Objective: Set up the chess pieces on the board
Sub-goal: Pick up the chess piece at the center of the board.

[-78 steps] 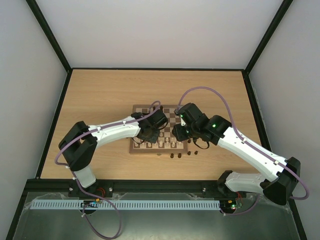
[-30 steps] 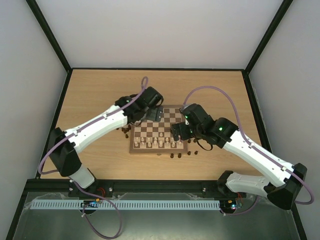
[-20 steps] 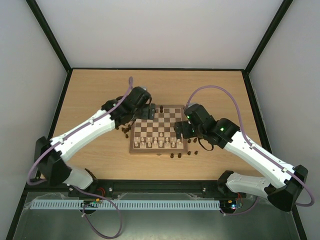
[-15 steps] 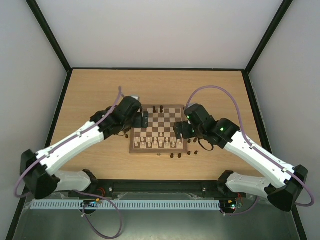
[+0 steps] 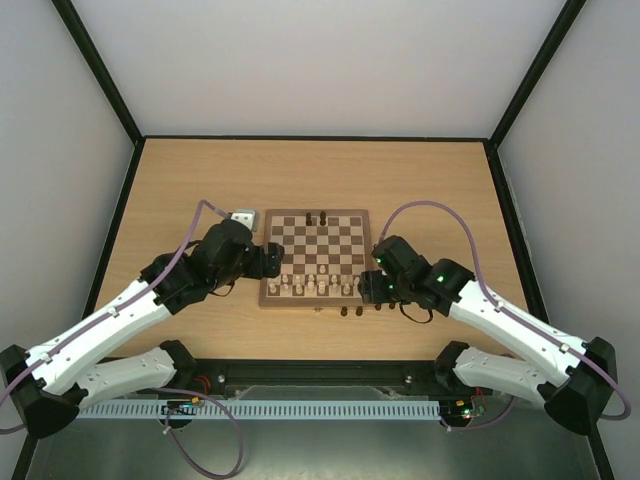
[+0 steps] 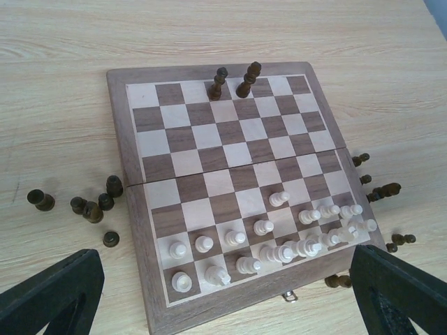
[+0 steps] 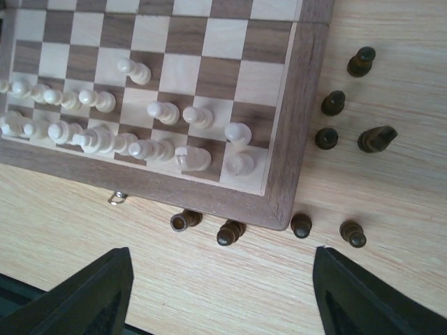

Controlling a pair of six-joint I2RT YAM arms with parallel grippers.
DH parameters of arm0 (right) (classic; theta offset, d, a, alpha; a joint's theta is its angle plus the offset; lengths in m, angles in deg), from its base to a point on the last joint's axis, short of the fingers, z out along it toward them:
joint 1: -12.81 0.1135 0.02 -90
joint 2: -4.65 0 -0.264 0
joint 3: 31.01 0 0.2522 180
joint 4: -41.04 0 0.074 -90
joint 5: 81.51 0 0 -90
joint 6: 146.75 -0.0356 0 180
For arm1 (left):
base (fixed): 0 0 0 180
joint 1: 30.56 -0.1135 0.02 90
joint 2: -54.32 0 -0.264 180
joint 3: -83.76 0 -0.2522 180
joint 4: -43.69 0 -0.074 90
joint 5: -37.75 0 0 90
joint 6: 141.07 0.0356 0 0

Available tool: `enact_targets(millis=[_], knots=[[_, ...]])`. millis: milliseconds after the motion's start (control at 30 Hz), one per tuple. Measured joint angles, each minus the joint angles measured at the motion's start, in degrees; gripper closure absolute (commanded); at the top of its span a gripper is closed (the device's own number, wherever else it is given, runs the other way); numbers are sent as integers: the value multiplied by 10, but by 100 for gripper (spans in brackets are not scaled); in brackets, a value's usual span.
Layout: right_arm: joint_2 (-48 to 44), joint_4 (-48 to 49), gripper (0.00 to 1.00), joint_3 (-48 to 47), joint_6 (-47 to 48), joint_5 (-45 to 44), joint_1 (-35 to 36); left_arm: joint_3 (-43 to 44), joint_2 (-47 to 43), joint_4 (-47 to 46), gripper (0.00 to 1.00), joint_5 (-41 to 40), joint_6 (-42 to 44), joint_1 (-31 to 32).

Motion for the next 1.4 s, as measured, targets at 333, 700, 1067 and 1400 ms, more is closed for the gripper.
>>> enact_targets(millis=[333,700,1067,1400], knots=[[26,-6,49,7,-45,-17,56,-10,17,-2,0,1,0,0],[89,-13,62,5,-59,-43,71,-10,72,-10,1,-2,7,0],[173,5,68,2,-57,-43,75,-10,71,-28,0,2,23,0],[177,14,71,2,-59,-39,89,-30,65,-45,1,10,22,-3]])
